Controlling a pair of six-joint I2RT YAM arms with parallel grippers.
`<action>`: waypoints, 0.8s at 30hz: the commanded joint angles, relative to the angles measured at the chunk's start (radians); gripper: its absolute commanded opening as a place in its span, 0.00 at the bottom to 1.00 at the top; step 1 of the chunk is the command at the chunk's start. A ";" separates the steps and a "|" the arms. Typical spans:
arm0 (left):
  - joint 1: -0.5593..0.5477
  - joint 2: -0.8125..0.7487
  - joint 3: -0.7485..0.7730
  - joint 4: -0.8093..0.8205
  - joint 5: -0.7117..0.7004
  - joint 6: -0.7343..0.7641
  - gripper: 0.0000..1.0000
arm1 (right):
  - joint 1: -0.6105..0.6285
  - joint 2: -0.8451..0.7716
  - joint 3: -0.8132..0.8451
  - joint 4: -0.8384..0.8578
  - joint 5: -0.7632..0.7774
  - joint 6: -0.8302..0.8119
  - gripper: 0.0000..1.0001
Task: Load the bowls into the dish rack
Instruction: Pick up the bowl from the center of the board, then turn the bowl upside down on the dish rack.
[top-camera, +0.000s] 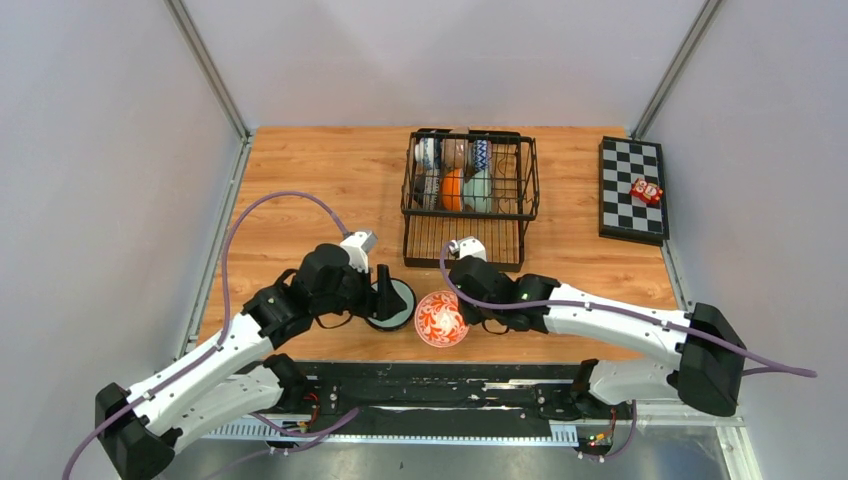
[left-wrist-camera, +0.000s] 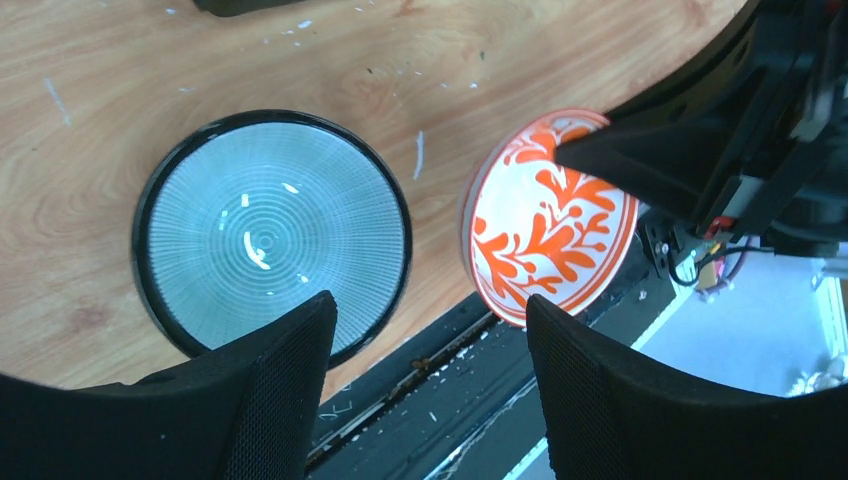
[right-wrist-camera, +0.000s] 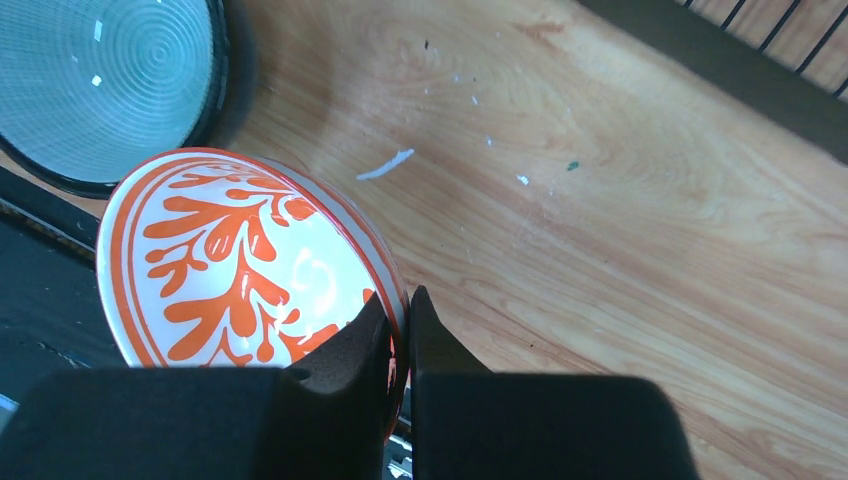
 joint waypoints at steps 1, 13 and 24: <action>-0.091 0.023 0.054 -0.013 -0.061 -0.015 0.71 | 0.033 -0.033 0.079 -0.070 0.073 -0.043 0.03; -0.246 0.117 0.053 0.124 -0.234 -0.158 0.70 | 0.117 -0.056 0.191 -0.181 0.209 -0.070 0.03; -0.323 0.185 0.005 0.276 -0.345 -0.259 0.61 | 0.162 -0.024 0.270 -0.211 0.306 -0.077 0.03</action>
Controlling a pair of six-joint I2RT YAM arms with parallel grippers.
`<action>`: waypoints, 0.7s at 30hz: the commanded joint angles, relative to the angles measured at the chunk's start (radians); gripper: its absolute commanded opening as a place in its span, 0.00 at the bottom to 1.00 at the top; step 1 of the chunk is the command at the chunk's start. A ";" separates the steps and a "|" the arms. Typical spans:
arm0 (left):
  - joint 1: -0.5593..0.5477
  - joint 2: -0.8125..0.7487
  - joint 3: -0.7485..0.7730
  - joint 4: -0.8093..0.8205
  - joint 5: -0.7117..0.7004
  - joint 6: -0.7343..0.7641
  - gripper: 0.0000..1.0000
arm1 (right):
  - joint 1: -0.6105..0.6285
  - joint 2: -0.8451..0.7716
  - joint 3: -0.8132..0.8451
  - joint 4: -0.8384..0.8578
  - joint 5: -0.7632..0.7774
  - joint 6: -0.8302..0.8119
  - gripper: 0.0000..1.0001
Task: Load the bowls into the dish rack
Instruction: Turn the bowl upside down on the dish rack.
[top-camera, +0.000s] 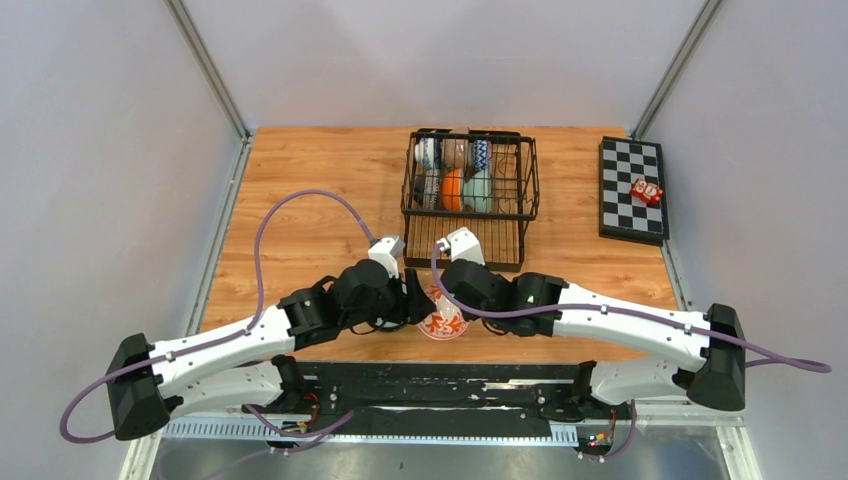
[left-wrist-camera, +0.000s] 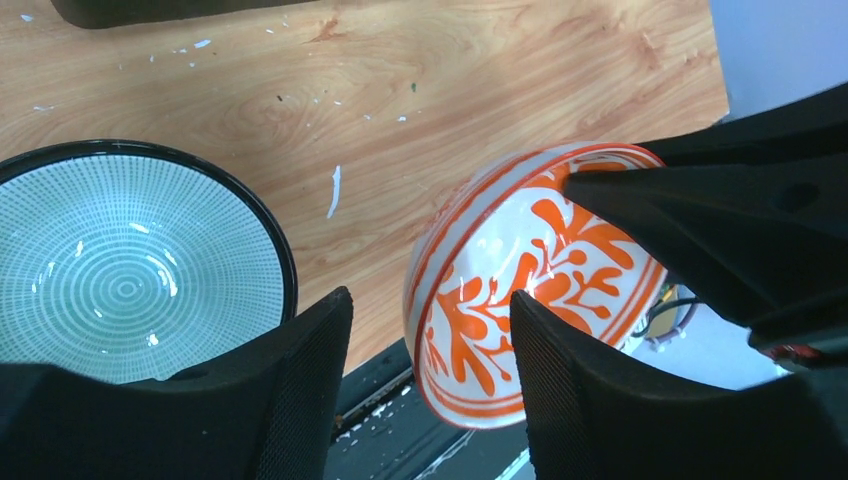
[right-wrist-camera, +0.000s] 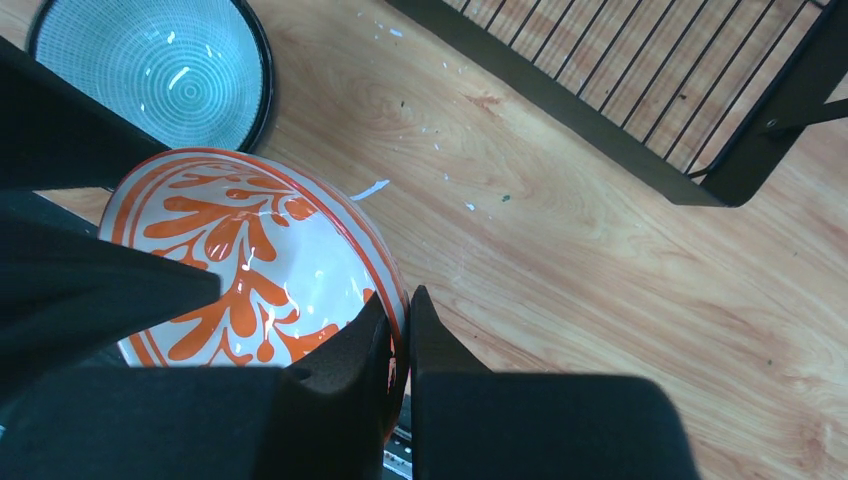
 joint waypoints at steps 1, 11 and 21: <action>-0.017 0.026 -0.015 0.091 -0.057 -0.038 0.59 | 0.028 0.003 0.075 -0.011 0.077 -0.013 0.03; -0.026 0.013 -0.042 0.106 -0.091 -0.059 0.35 | 0.039 0.012 0.103 -0.024 0.126 -0.021 0.03; -0.026 0.009 -0.053 0.114 -0.089 -0.064 0.00 | 0.061 0.043 0.119 -0.030 0.148 -0.017 0.03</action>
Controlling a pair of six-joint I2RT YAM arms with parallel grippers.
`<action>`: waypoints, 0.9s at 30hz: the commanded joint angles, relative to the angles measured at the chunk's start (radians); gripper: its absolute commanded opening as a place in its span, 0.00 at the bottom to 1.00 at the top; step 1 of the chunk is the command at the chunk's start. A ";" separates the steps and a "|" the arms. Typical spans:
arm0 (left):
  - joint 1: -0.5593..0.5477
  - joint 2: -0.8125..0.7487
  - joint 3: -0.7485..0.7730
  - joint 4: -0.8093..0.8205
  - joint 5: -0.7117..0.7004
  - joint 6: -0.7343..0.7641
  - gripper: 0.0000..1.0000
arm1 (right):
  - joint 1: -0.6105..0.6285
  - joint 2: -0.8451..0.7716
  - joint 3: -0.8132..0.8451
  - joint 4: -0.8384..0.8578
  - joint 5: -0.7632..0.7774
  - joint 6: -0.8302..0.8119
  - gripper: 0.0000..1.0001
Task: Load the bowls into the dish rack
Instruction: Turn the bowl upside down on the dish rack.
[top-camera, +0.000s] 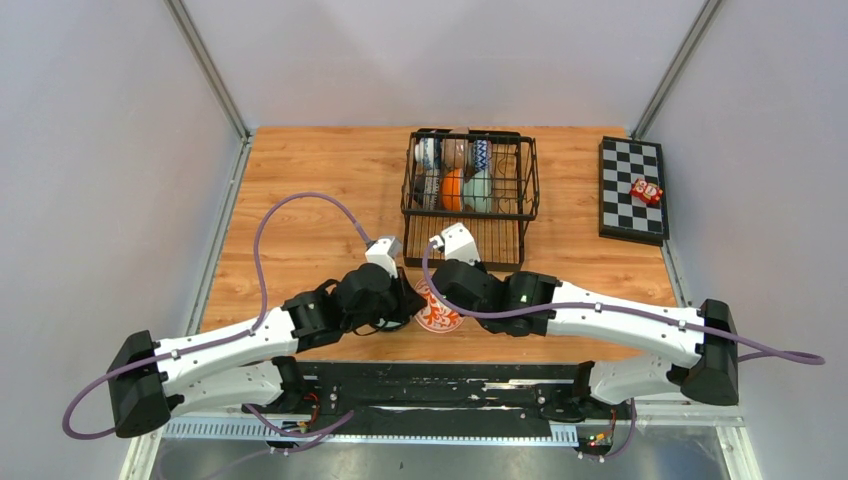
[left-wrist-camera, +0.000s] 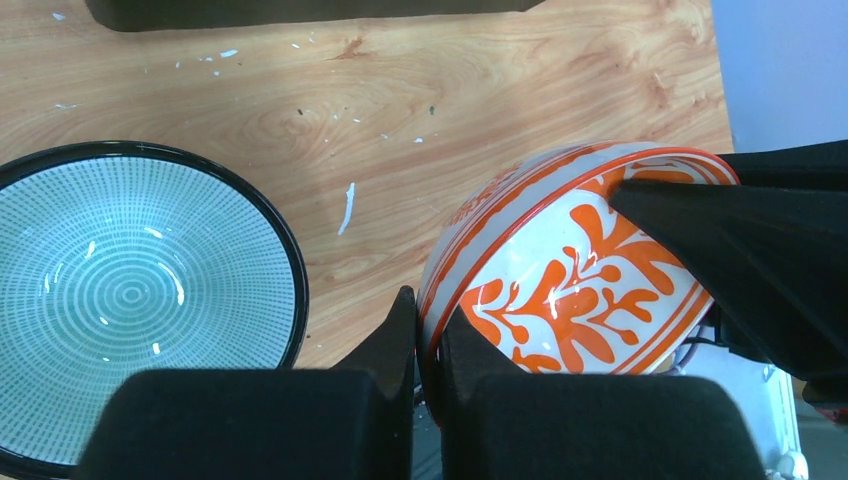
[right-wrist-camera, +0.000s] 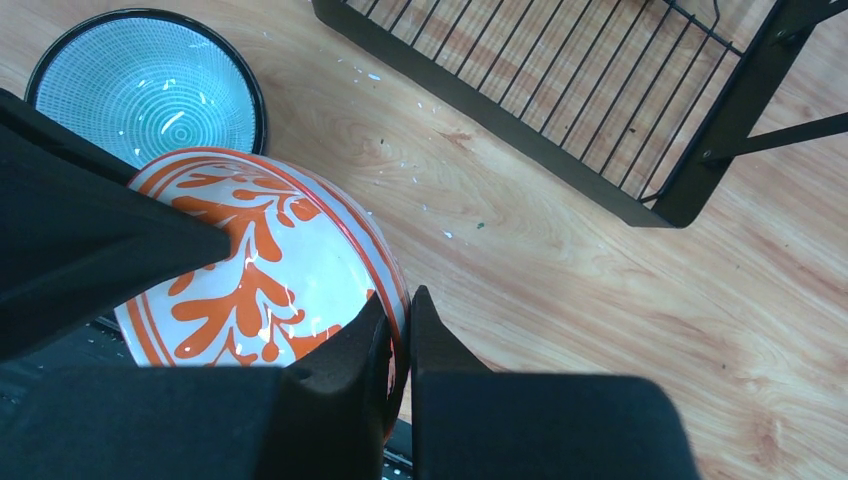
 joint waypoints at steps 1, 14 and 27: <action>-0.007 -0.014 -0.016 0.042 -0.014 -0.005 0.00 | 0.026 0.004 0.045 -0.004 0.039 -0.002 0.03; -0.006 -0.098 -0.052 0.140 -0.027 0.063 0.00 | 0.025 -0.198 -0.096 0.112 -0.035 -0.004 0.57; 0.165 -0.214 -0.192 0.419 0.225 0.081 0.00 | 0.024 -0.503 -0.287 0.380 -0.245 -0.036 0.96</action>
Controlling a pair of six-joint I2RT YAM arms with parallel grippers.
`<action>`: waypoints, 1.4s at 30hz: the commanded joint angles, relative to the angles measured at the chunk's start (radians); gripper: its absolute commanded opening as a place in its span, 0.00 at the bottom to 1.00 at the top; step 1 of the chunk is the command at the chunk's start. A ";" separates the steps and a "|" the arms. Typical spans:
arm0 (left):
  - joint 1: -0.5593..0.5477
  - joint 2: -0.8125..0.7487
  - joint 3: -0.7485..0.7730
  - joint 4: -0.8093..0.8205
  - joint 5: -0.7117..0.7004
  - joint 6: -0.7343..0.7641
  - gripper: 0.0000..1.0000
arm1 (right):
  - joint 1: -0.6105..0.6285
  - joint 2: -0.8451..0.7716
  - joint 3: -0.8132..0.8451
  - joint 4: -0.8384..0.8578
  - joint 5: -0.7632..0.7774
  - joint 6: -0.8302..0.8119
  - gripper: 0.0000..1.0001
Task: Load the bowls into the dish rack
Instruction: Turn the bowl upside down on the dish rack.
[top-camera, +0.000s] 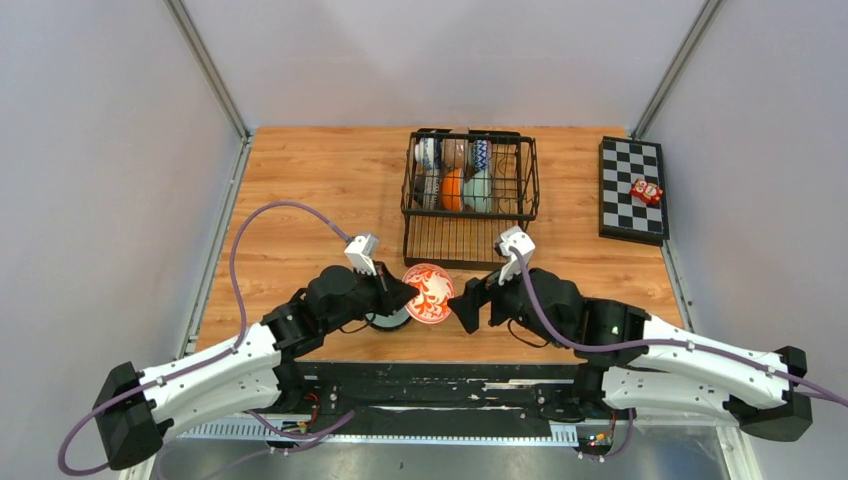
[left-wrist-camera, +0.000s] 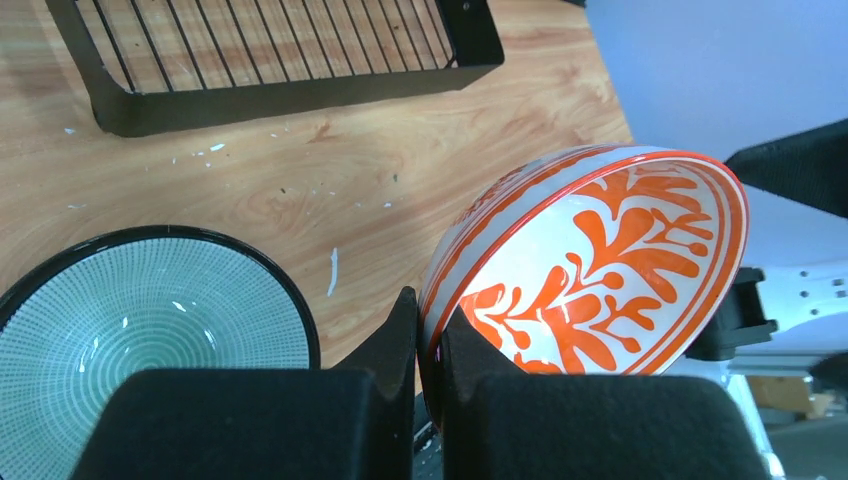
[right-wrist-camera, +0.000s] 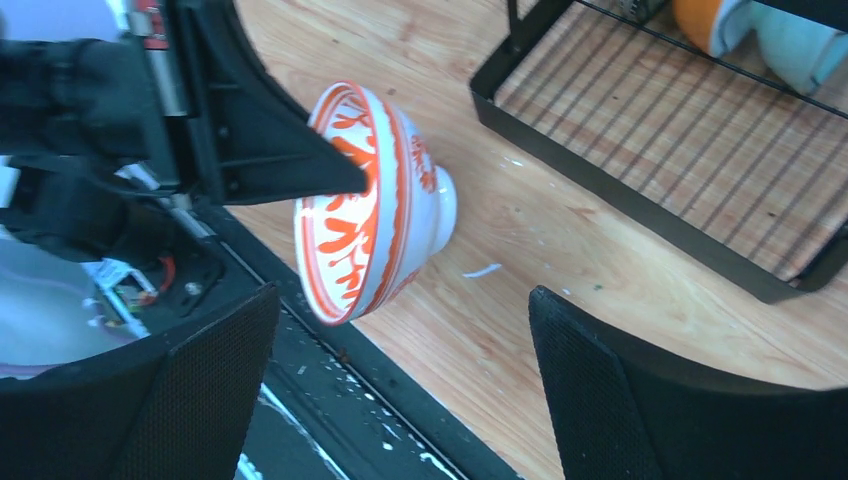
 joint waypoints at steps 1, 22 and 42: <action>0.069 -0.055 -0.059 0.243 0.156 -0.024 0.00 | 0.014 -0.075 -0.064 0.137 -0.093 -0.009 0.97; 0.213 -0.091 -0.266 0.764 0.387 -0.219 0.00 | 0.015 -0.044 -0.056 0.313 -0.159 0.056 0.97; 0.217 -0.088 -0.295 0.831 0.356 -0.267 0.00 | 0.014 0.046 -0.014 0.451 -0.224 0.035 0.93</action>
